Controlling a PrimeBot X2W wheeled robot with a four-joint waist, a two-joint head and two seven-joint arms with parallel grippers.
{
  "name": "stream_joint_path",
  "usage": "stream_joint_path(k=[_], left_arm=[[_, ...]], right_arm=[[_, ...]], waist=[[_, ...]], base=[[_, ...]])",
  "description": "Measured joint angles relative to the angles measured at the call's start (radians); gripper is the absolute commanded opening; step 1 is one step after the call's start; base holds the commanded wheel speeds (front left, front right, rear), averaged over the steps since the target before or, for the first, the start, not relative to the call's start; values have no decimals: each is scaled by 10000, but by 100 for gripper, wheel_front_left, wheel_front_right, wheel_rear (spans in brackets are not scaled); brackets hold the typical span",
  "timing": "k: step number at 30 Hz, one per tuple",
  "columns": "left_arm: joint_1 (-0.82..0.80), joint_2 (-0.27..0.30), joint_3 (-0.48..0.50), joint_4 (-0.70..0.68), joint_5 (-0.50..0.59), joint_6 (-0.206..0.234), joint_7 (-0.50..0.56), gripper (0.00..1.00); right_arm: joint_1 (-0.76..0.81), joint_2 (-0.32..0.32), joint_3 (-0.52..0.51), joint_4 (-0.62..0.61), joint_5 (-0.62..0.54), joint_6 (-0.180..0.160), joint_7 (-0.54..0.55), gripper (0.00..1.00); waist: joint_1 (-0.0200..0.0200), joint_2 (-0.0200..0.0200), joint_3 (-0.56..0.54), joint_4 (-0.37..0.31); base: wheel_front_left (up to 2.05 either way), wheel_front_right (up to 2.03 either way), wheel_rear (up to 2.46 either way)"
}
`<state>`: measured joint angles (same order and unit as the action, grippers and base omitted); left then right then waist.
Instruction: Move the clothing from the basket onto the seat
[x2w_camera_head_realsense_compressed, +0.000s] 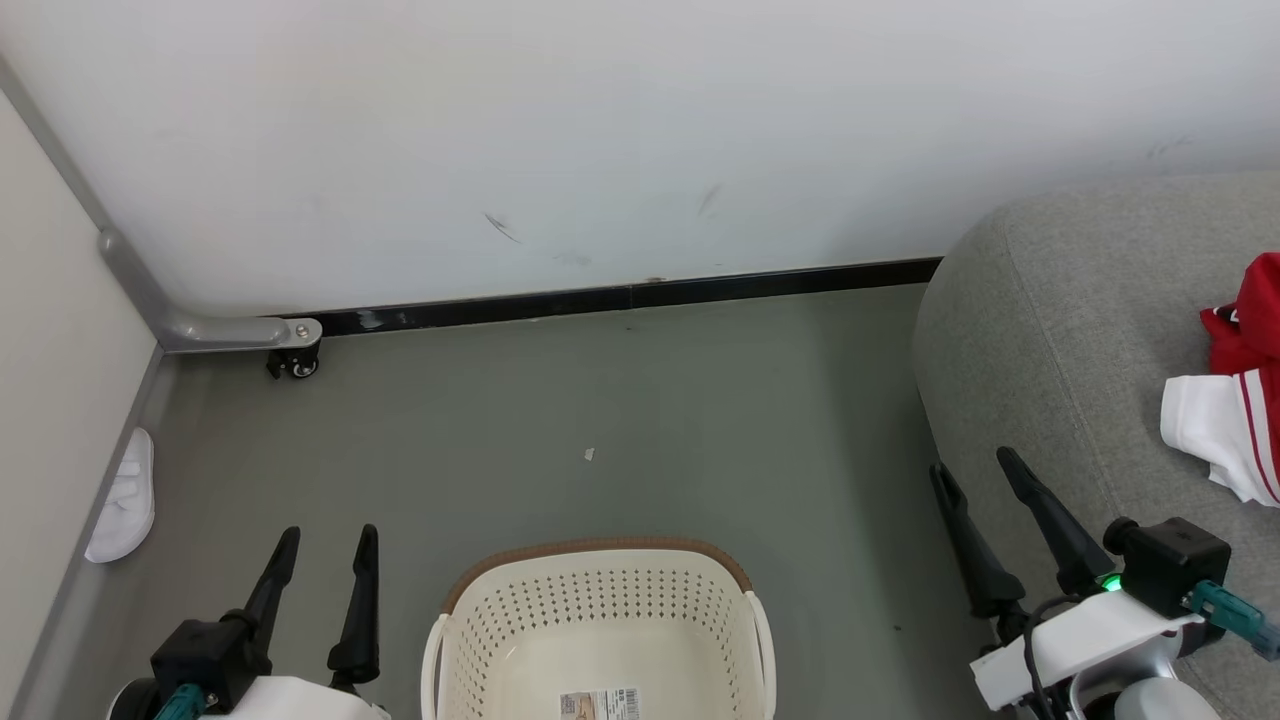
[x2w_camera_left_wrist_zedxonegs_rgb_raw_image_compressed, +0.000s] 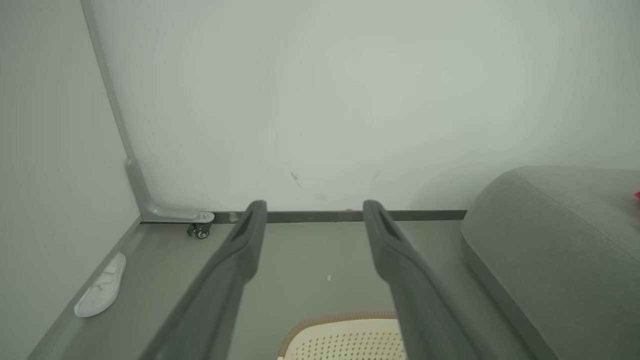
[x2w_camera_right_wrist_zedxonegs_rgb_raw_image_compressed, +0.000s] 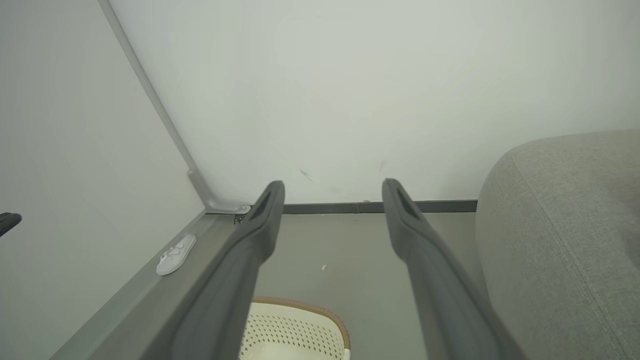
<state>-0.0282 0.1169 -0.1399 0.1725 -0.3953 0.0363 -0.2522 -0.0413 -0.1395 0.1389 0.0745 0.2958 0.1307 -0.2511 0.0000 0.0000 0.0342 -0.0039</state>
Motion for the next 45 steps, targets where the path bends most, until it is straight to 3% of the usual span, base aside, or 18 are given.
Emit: stream_joint_path(k=[11, 12, 22, 35, 45], left_arm=[[0, -182, 169, 155, -6, -234, 0, 100], [1, -198, 174, 192, -29, -278, 2, 0], [206, -497, 194, 817, -512, -309, 199, 0], [191, -512, 477, 911, -2219, -481, 685, 0], [175, -533, 698, 922, -3363, -579, 1126, 0]], right_arm=[[0, 63, -10, -12, 0, 0, 0, 100], [2, 77, 2, 10, 2, 0, 2, 0], [410, 301, 140, 518, 445, 0, 17, 0], [423, 401, -33, 382, 2468, 0, 245, 0], [422, 410, -286, 483, 3877, 0, 579, 0]], waist=[[0, 0, 20, 0], [0, 0, 19, 2], [0, 0, 20, 2], [7, 0, -45, 9], [84, 0, -131, 19]], base=[[0, 0, 0], [0, 0, 0], [0, 0, 0], [0, 0, 0], [0, 0, 0]])
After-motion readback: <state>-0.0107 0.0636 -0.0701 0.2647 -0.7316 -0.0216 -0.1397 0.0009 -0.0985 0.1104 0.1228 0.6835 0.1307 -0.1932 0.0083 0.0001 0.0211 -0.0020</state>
